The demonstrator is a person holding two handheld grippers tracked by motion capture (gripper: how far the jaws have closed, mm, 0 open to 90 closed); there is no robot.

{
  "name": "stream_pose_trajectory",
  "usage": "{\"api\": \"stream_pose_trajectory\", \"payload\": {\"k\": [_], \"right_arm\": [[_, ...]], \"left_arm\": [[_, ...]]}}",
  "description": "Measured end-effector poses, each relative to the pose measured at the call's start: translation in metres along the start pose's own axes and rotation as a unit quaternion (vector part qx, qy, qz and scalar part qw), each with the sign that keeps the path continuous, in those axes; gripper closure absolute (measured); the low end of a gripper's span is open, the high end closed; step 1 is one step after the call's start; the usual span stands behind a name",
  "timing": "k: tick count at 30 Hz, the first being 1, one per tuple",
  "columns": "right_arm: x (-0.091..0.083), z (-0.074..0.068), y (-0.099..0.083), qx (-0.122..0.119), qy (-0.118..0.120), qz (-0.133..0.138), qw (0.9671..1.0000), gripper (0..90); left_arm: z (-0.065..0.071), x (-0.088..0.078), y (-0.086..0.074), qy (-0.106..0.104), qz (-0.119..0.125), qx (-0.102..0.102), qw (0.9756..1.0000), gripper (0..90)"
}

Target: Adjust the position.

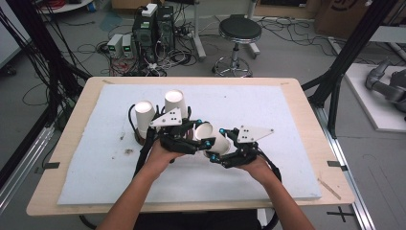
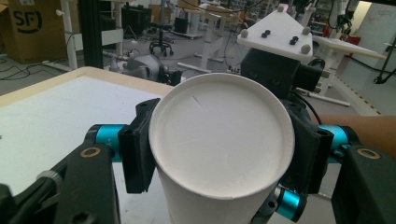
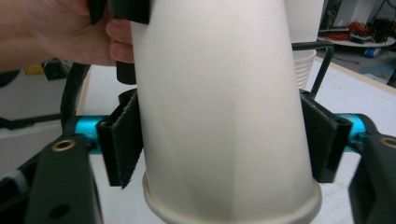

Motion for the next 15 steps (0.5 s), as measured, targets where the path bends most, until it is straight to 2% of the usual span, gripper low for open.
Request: {"api": "stream_pose_trajectory", "payload": {"k": [3,6,7,9,15], "right_arm": [[-0.0009,0.0002,-0.0010,-0.020,-0.001,-0.014,0.9997,33.1],[0.0001,-0.0006,-0.0031,-0.037,0.006,-0.045,0.9983,35.3],[0.0007,-0.0012,-0.0031,-0.041,0.005,-0.051,0.9978,35.5],[0.0011,-0.0013,-0.0029,-0.052,0.004,-0.067,0.9964,35.4],[0.0024,-0.0027,-0.0043,-0.049,0.016,-0.080,0.9954,34.9]], "left_arm": [[-0.0003,0.0000,-0.0033,0.000,-0.013,0.003,0.9999,36.0],[0.0018,-0.0008,-0.0069,0.007,-0.044,0.015,0.9989,34.1],[0.0020,-0.0011,-0.0078,0.016,-0.054,0.025,0.9981,32.9],[0.0016,-0.0016,-0.0082,0.023,-0.066,0.025,0.9973,25.8],[0.0009,-0.0032,-0.0055,0.014,-0.073,0.026,0.9969,25.3]]}}
Point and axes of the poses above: each handheld gripper's, and its own axes: x roughly forward along the jaws, y roughly out of its top, z roughly to its right, the point moved 5 cm from there along x, roughly forward along the jaws, and after that the axes turned 2 degrees about -x, right-handed, at the moved point
